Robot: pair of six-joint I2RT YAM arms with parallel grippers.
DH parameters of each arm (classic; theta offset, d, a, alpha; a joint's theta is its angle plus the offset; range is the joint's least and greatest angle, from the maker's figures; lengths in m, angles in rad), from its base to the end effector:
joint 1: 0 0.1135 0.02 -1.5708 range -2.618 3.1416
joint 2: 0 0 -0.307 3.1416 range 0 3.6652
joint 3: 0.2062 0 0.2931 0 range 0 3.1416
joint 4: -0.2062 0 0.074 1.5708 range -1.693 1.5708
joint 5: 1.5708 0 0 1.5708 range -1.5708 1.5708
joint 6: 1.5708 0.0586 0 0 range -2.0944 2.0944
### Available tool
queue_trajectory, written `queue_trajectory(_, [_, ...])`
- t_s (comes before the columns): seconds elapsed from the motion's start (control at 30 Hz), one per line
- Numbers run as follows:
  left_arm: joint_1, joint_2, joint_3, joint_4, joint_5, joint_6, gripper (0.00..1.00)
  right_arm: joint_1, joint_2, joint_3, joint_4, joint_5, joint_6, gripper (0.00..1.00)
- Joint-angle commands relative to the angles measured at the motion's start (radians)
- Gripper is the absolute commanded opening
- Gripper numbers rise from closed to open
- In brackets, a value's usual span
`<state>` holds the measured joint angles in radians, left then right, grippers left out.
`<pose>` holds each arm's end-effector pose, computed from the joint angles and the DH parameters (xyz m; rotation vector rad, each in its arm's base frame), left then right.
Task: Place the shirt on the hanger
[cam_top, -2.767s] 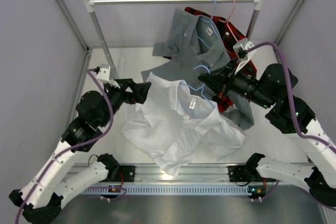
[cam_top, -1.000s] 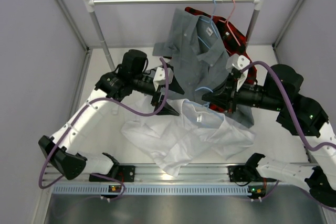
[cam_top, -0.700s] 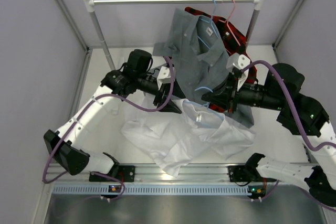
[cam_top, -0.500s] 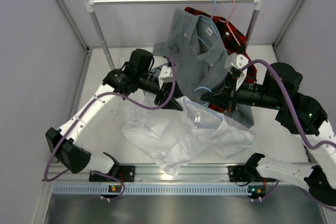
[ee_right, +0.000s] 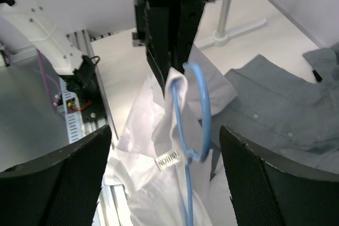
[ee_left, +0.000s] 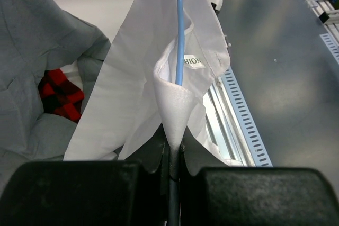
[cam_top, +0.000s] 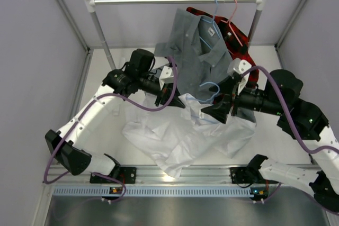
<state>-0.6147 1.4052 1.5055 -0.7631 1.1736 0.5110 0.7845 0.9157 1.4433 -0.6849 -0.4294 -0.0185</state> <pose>0.2344 -0.2316 0.4453 1.5748 1.3108 -1.3434 0.1076 0.1418 0.5333 -0.9981 1.5050 0.9256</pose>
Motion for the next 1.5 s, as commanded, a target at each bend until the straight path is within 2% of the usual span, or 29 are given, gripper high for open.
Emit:
queue_trajectory(0.0, [0.006, -0.072, -0.005, 0.041, 0.004, 0.024, 0.0, 0.007, -0.067, -0.037, -0.047, 0.095, -0.037, 0.82])
queue_trajectory(0.07, [0.006, -0.095, -0.028, 0.039, -0.003, 0.037, 0.0, 0.006, -0.132, -0.066, -0.111, 0.132, -0.046, 0.9])
queue_trajectory(0.1, [0.004, -0.112, -0.033, 0.039, -0.005, 0.044, 0.0, 0.005, -0.153, -0.069, -0.131, 0.153, -0.047, 0.9])
queue_trajectory(0.4, [0.006, -0.126, -0.014, -0.019, 0.08, 0.106, 0.0, 0.005, -0.324, -0.129, -0.404, 0.169, -0.041, 0.82])
queue_trajectory(0.53, [0.004, -0.14, -0.025, -0.019, 0.138, 0.118, 0.0, 0.006, -0.321, -0.169, -0.395, 0.156, -0.063, 0.82])
queue_trajectory(0.63, [0.006, -0.153, -0.025, -0.019, 0.175, 0.123, 0.0, 0.005, -0.279, -0.165, -0.381, 0.101, -0.072, 0.8])
queue_trajectory(0.7, [0.006, -0.163, -0.025, -0.019, 0.181, 0.124, 0.0, 0.005, -0.264, -0.184, -0.329, 0.012, -0.081, 0.77])
queue_trajectory(0.8, [0.006, -0.173, -0.028, -0.021, 0.189, 0.121, 0.0, 0.007, -0.244, -0.211, -0.26, -0.115, -0.081, 0.67])
queue_trajectory(0.9, [0.006, -0.17, -0.027, -0.022, 0.172, 0.109, 0.0, 0.007, -0.232, -0.228, -0.222, -0.167, -0.083, 0.3])
queue_trajectory(0.93, [0.006, -0.17, -0.027, -0.021, 0.166, 0.103, 0.0, 0.007, -0.229, -0.228, -0.211, -0.166, -0.084, 0.07])
queue_trajectory(0.97, [0.006, -0.167, -0.025, -0.021, 0.15, 0.092, 0.0, 0.006, -0.229, -0.225, -0.211, -0.151, -0.086, 0.0])
queue_trajectory(1.17, [0.006, -0.173, 0.007, -0.027, 0.046, 0.034, 0.0, 0.005, -0.245, -0.201, -0.212, -0.073, -0.081, 0.0])
queue_trajectory(1.2, [0.006, -0.173, 0.016, -0.027, 0.0, 0.02, 0.06, 0.005, -0.247, -0.19, -0.212, -0.057, -0.078, 0.0])
queue_trajectory(1.23, [0.006, -0.176, 0.041, -0.027, -0.03, -0.001, 0.4, 0.005, -0.245, -0.185, -0.211, -0.037, -0.075, 0.0])
queue_trajectory(1.3, [0.004, -0.184, 0.07, -0.025, -0.092, -0.067, 0.81, 0.006, -0.241, -0.166, -0.194, 0.004, -0.063, 0.0])
queue_trajectory(1.33, [0.004, -0.189, 0.102, -0.018, -0.18, -0.098, 0.98, 0.007, -0.241, -0.161, -0.182, 0.012, -0.058, 0.0])
queue_trajectory(1.4, [0.006, -0.222, 0.136, 0.005, -0.309, -0.237, 0.98, 0.006, -0.227, -0.143, -0.136, 0.011, -0.051, 0.0])
queue_trajectory(1.43, [0.006, -0.241, 0.163, 0.019, -0.441, -0.279, 0.98, 0.007, -0.221, -0.138, -0.113, 0.012, -0.044, 0.0])
queue_trajectory(1.47, [0.004, -0.288, 0.165, 0.025, -0.51, -0.337, 0.98, 0.006, -0.215, -0.129, -0.095, 0.021, -0.035, 0.0])
